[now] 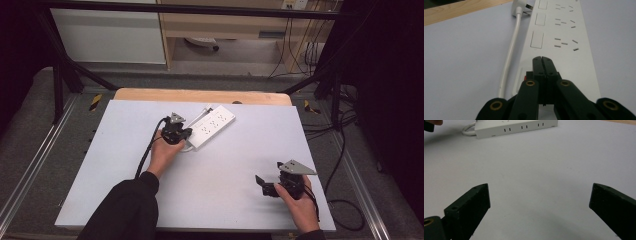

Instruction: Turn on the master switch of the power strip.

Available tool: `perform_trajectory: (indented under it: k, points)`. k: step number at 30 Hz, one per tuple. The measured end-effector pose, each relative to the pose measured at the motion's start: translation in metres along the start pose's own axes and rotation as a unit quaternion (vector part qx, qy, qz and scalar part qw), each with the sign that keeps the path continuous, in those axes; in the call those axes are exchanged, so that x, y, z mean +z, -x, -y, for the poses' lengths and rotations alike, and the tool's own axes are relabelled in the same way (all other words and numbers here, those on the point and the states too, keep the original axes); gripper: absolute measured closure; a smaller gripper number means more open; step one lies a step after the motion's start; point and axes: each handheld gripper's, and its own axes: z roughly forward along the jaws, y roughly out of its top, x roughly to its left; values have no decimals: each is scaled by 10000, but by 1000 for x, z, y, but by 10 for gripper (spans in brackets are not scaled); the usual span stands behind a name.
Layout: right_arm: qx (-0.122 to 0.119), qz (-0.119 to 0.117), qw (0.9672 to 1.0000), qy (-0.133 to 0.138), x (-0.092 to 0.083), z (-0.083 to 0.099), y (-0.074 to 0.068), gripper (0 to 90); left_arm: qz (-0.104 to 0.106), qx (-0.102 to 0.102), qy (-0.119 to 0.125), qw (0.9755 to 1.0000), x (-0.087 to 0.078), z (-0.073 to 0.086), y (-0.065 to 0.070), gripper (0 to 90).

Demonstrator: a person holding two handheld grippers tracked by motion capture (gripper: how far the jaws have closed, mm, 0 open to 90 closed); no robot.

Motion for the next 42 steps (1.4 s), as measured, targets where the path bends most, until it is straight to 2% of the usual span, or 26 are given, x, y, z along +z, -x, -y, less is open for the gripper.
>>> perform_trajectory:
  k: [3,9,11,16,23,28,31,35,42]
  points:
    - [-17,2,10000,-19,0,0,0,37,-39,106,-34,9999,-1,0,2,900]
    - [1,3,10000,-3,0,0,0,37,-49,-108,-50,9999,-6,-1,-4,900]
    - [-2,9,10000,20,0,0,1,37,-57,-54,8,10000,-7,-1,-5,900]
    - [17,8,10000,18,0,0,1,36,45,-199,232,9995,-8,-4,-3,900]
    - [16,6,10000,29,-1,0,2,36,2,-216,338,9992,-10,-6,-1,900]
    - [13,1,10000,24,-1,-1,2,36,-84,-297,409,9987,-12,-8,0,756]
    - [1,7,10000,21,-1,-1,2,36,-132,-309,370,9987,-13,-8,-1,665]
    - [11,1,10000,20,0,-1,2,36,-212,-384,334,9985,-15,-9,-2,503]
    - [10,-2,10000,22,0,-1,2,36,-192,-473,382,9980,-20,-11,-3,319]
